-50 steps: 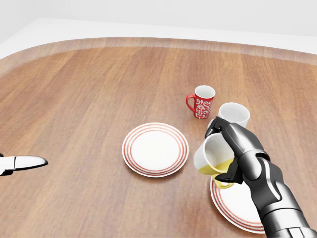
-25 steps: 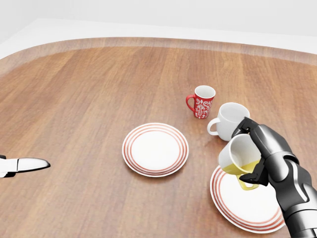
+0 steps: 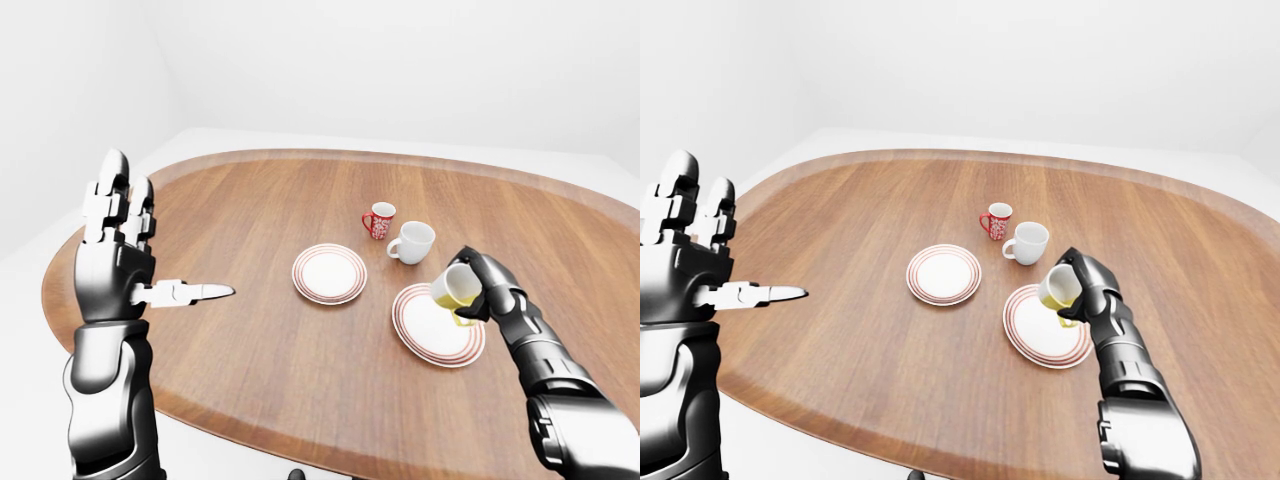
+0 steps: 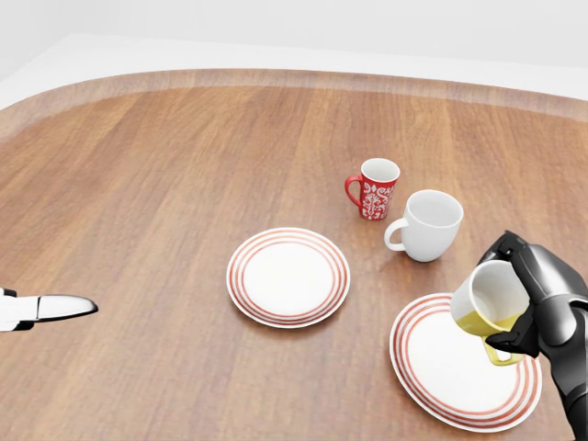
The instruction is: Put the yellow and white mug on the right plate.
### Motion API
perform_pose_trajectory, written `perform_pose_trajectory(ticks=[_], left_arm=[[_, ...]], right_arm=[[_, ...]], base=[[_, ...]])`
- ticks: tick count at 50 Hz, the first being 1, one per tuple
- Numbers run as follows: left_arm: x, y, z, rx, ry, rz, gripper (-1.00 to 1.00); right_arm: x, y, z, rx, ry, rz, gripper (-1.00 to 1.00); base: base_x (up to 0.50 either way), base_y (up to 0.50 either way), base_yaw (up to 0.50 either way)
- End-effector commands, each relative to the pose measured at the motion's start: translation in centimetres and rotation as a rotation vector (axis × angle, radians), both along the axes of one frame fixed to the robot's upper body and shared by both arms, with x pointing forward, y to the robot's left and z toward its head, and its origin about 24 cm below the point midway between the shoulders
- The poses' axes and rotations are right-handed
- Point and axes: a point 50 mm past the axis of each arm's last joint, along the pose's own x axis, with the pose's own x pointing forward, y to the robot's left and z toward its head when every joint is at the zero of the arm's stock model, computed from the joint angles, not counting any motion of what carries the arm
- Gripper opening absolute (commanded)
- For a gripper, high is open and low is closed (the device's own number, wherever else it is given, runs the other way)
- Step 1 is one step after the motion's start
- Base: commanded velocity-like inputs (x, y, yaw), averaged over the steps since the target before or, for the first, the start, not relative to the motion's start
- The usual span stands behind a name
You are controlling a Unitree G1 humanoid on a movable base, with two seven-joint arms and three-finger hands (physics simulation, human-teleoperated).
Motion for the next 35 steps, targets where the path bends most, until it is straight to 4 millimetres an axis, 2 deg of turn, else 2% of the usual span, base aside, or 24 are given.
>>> perform_pose_trajectory(ticks=[1, 17, 35], left_arm=[[0.0, -0.1, -0.1, 0.002, 0.005, -0.001, 0.97], [0.0, -0.1, -0.2, 0.004, 0.010, -0.002, 0.97], [0.1, -0.3, -0.3, 0.007, 0.013, -0.006, 0.97]], right_arm=[[-0.9, -1.8, -0.8, -0.053, 0.033, -0.080, -1.00], [-1.8, -1.5, -2.9, -0.057, 0.094, -0.116, -1.00], [-1.9, -0.5, -3.8, -0.083, 0.112, -0.098, -1.00]], base=[[0.00, 0.00, 0.00], [0.00, 0.00, 0.00], [0.00, 0.00, 0.00]])
